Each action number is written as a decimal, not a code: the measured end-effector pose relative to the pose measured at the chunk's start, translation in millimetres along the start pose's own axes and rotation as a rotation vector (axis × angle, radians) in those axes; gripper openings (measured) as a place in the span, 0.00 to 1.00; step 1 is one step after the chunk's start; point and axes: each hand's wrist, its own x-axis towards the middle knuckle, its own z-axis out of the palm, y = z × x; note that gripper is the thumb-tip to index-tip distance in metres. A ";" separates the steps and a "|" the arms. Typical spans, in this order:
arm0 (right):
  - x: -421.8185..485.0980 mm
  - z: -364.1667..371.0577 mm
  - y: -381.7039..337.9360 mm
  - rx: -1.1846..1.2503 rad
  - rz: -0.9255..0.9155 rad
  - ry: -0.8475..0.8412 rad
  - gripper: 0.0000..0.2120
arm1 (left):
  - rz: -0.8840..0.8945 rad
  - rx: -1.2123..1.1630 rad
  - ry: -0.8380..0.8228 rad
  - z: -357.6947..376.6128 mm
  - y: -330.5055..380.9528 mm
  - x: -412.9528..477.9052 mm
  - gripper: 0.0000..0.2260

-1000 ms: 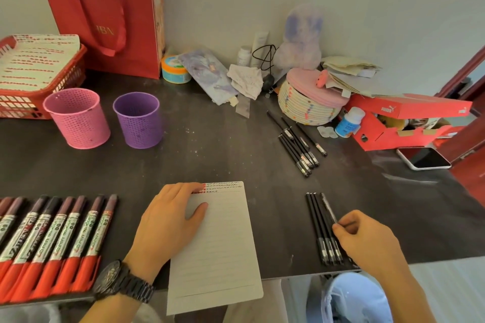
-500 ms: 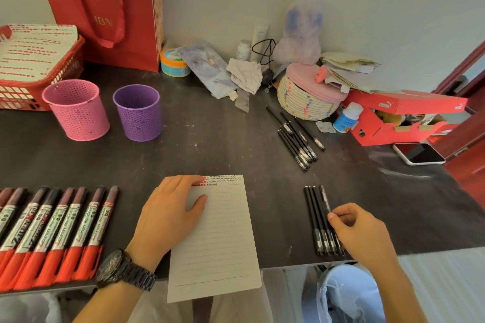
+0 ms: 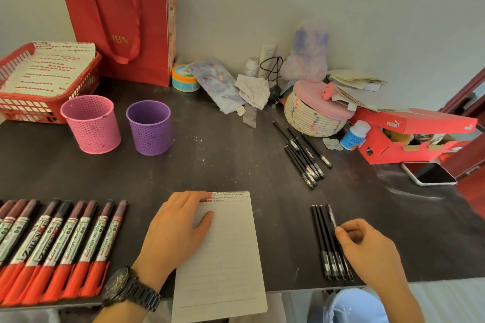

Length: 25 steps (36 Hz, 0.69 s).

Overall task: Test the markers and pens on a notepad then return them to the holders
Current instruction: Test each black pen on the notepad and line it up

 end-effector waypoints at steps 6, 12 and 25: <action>25.0 6.7 -28.9 -0.043 -0.136 0.083 0.03 | 0.020 0.001 0.030 1.1 -0.7 -2.2 0.16; 70.9 16.0 -71.2 -0.101 -0.259 0.128 0.05 | 0.021 0.002 0.035 2.1 -1.0 -0.4 0.15; 114.7 37.3 -105.8 -0.414 -0.137 -0.021 0.14 | -0.016 0.007 0.022 5.3 -2.5 2.0 0.19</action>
